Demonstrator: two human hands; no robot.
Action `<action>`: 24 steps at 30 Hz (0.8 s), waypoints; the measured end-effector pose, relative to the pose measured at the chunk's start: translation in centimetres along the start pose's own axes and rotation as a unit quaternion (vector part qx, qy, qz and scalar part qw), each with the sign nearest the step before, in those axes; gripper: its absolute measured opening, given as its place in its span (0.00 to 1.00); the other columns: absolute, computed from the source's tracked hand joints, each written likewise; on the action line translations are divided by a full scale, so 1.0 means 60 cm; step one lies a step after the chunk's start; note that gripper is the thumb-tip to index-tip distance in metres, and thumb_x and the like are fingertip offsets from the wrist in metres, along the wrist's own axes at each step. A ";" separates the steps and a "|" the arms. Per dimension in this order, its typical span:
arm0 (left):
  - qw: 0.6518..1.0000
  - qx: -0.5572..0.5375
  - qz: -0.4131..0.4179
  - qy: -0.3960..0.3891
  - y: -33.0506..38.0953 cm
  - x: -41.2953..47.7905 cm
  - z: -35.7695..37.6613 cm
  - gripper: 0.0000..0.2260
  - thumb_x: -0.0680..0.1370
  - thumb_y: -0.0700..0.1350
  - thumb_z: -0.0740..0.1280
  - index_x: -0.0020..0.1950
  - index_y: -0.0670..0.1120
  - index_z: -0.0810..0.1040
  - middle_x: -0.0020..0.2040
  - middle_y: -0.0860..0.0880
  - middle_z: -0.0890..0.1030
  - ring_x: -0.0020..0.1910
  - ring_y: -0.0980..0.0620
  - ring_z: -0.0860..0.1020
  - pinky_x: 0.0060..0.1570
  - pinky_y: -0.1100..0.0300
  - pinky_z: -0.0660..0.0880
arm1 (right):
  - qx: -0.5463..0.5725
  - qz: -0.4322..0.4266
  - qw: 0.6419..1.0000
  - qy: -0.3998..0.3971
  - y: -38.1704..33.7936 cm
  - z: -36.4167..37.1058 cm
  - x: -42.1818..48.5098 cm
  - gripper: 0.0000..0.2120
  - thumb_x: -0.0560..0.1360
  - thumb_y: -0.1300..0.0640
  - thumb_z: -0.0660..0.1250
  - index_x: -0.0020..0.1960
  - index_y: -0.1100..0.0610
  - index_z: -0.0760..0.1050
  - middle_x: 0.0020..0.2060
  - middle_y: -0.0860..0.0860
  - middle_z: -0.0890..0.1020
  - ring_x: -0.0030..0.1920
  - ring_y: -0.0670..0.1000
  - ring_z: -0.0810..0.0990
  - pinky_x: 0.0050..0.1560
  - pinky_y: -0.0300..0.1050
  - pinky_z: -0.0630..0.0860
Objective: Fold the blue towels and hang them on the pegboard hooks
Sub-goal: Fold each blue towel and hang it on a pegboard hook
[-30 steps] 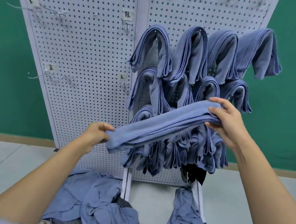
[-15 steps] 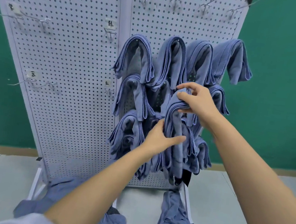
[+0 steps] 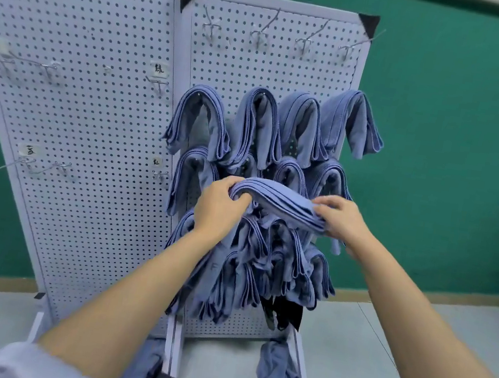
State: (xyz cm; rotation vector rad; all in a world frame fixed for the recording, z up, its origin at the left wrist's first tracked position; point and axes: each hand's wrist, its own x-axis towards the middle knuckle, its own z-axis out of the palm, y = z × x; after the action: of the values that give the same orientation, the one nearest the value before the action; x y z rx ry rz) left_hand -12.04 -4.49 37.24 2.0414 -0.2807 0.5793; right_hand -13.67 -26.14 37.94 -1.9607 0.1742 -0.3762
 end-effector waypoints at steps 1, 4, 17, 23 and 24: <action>1.000 0.028 0.006 -0.002 0.013 0.009 -0.005 0.09 0.77 0.48 0.65 0.55 0.52 0.80 0.38 0.52 0.81 0.35 0.49 0.77 0.30 0.55 0.73 | -0.059 -0.023 0.998 -0.001 0.006 0.004 0.003 0.09 0.73 0.63 0.67 0.50 0.52 0.79 0.52 0.56 0.81 0.47 0.52 0.77 0.49 0.49 0.77; 0.995 0.097 0.026 -0.011 0.054 0.032 -0.005 0.07 0.76 0.50 0.66 0.51 0.54 0.81 0.36 0.55 0.80 0.35 0.52 0.76 0.27 0.62 0.67 | -0.069 -0.154 0.985 -0.026 -0.017 0.022 -0.002 0.17 0.73 0.59 0.68 0.60 0.50 0.75 0.59 0.50 0.77 0.57 0.48 0.74 0.61 0.49 0.72; 0.981 0.083 0.159 -0.071 0.178 0.135 0.068 0.12 0.69 0.40 0.69 0.50 0.52 0.82 0.40 0.51 0.82 0.41 0.48 0.78 0.39 0.53 0.77 | -0.155 -0.302 0.931 0.133 -0.103 -0.060 0.092 0.14 0.74 0.62 0.63 0.58 0.51 0.76 0.53 0.49 0.80 0.53 0.51 0.77 0.50 0.48 0.73; 0.968 0.040 0.245 -0.028 0.273 0.227 0.089 0.10 0.67 0.38 0.69 0.46 0.45 0.83 0.39 0.48 0.83 0.41 0.47 0.79 0.42 0.54 0.75 | -0.108 -0.322 0.915 0.217 -0.169 -0.151 0.168 0.12 0.73 0.63 0.62 0.55 0.55 0.77 0.49 0.51 0.82 0.49 0.52 0.77 0.50 0.47 0.72; 0.964 0.042 0.262 -0.031 0.292 0.241 0.088 0.09 0.67 0.37 0.69 0.45 0.45 0.82 0.37 0.48 0.82 0.39 0.47 0.78 0.41 0.55 0.75 | -0.102 -0.328 0.911 0.230 -0.184 -0.166 0.180 0.12 0.73 0.63 0.62 0.54 0.54 0.77 0.48 0.51 0.82 0.48 0.52 0.77 0.49 0.45 0.71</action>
State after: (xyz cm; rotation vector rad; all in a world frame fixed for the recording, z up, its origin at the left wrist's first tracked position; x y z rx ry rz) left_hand -5.43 -17.48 55.45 2.0697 -0.8637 0.8594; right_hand -7.45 -33.41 53.66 -2.0683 -0.1655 -1.3090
